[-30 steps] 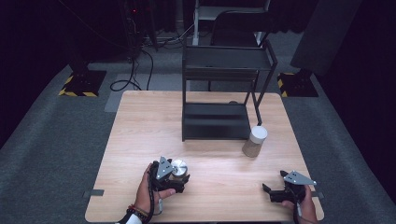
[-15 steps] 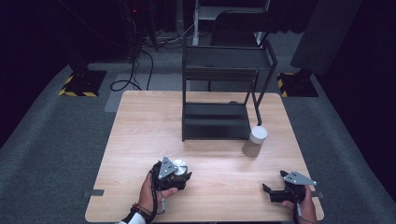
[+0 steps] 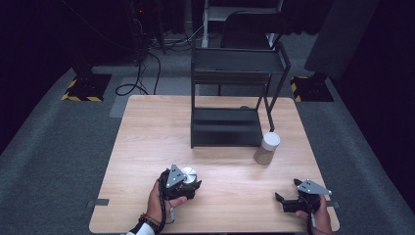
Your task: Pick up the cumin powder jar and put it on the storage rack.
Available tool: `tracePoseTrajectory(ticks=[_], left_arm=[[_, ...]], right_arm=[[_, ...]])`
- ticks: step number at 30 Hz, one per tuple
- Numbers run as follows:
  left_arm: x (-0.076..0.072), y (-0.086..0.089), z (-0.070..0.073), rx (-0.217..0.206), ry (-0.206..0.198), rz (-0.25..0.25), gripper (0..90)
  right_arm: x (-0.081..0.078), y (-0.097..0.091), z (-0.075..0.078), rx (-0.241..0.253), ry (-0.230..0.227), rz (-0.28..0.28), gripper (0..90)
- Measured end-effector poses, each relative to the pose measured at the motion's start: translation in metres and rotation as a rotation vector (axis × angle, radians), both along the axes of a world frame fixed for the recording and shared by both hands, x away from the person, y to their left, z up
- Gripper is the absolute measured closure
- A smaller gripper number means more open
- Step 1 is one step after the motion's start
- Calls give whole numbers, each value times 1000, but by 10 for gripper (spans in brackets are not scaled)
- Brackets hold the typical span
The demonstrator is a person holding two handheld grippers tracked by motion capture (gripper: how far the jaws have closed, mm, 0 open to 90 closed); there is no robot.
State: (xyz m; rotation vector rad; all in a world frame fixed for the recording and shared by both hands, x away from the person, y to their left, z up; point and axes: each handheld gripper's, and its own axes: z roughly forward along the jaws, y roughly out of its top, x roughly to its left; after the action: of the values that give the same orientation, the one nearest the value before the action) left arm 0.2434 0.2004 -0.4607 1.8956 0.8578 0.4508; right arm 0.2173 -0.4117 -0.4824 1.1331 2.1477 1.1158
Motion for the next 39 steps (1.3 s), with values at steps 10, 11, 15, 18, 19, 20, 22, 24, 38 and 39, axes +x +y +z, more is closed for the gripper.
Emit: tracePoseTrajectory(ticks=[10, 11, 15, 18, 19, 20, 22, 24, 38, 39], left_arm=[[6, -6, 19, -9, -7, 8, 312], [7, -7, 21, -14, -1, 10, 312], [10, -13, 29, 3, 12, 22, 313], [14, -16, 36, 9, 24, 28, 313], [14, -18, 39, 10, 26, 33, 313], [15, -19, 42, 17, 24, 40, 313], [18, -20, 48, 16, 23, 43, 313], [21, -22, 58, 13, 13, 57, 313], [48, -36, 111, -22, -13, 87, 313], [52, -39, 122, -27, -25, 83, 313]], right_arm=[[-1, 1, 0, -3, -5, -3, 0], [-1, 1, 0, -3, -5, -3, 0], [-1, 0, 0, -3, -4, -3, 0], [-1, 1, 0, -4, -6, -3, 0], [-1, 1, 0, -4, -7, -3, 0], [-2, 1, 0, -4, -7, -3, 0], [-2, 1, 0, -5, -8, -2, 0], [-2, 0, 0, -4, -8, -2, 0], [-2, 0, 0, -6, -8, -2, 0], [-2, 0, 0, -5, -7, -2, 0]])
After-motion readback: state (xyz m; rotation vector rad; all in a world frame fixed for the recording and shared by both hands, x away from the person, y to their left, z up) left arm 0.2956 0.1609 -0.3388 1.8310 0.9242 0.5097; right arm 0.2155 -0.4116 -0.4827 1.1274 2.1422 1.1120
